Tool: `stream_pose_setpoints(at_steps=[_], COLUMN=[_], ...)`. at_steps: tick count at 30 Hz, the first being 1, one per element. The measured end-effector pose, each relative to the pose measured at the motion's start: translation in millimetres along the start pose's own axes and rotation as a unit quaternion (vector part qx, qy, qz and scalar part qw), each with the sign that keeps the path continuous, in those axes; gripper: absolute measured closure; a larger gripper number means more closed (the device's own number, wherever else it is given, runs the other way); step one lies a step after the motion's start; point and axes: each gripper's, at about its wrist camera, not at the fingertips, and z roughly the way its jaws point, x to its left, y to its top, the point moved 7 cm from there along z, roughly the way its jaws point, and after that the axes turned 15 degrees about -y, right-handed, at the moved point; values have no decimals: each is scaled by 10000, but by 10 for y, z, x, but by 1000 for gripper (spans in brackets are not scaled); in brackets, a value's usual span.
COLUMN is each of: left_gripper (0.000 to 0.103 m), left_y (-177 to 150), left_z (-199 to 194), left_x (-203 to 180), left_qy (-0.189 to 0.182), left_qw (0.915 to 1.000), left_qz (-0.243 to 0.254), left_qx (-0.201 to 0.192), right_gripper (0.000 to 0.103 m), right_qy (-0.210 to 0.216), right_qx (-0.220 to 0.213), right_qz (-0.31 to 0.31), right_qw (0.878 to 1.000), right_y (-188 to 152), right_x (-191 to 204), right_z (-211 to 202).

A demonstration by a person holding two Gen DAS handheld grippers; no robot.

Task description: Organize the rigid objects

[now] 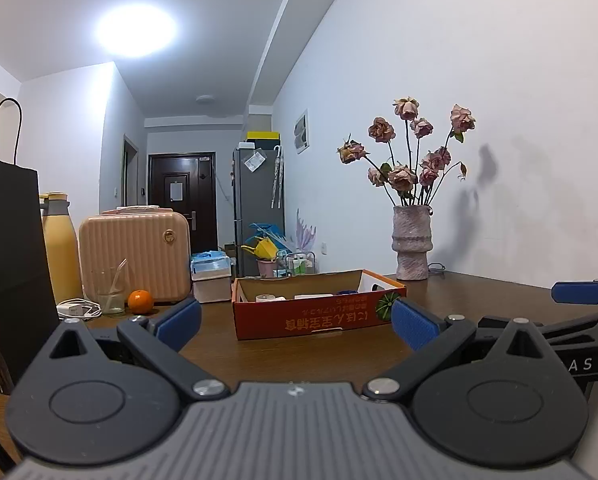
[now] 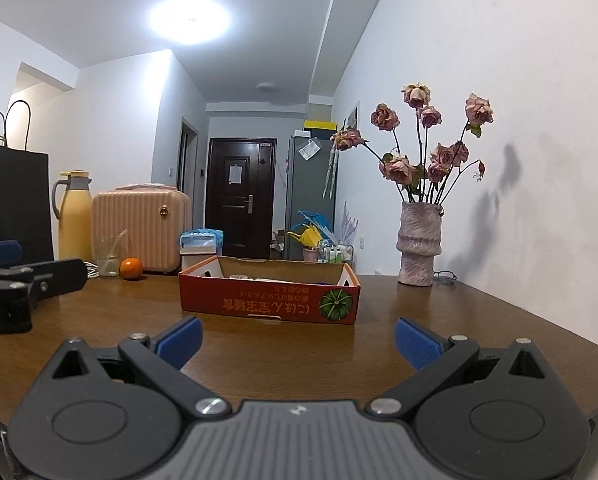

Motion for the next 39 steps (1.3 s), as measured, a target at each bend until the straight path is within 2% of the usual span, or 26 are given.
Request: stream_pose_setpoints(at_steps=[39], left_gripper=[0], left_y=[-15], left_z=[1], left_x=[18], left_qy=[8], left_qw=[10000], left_qz=[-38], left_qx=[76], right_gripper=[0], right_qy=[-115], right_qx=[52], right_qz=[48], right_qw=[9999], right_y=[-45], right_x=[-49], right_z=[22])
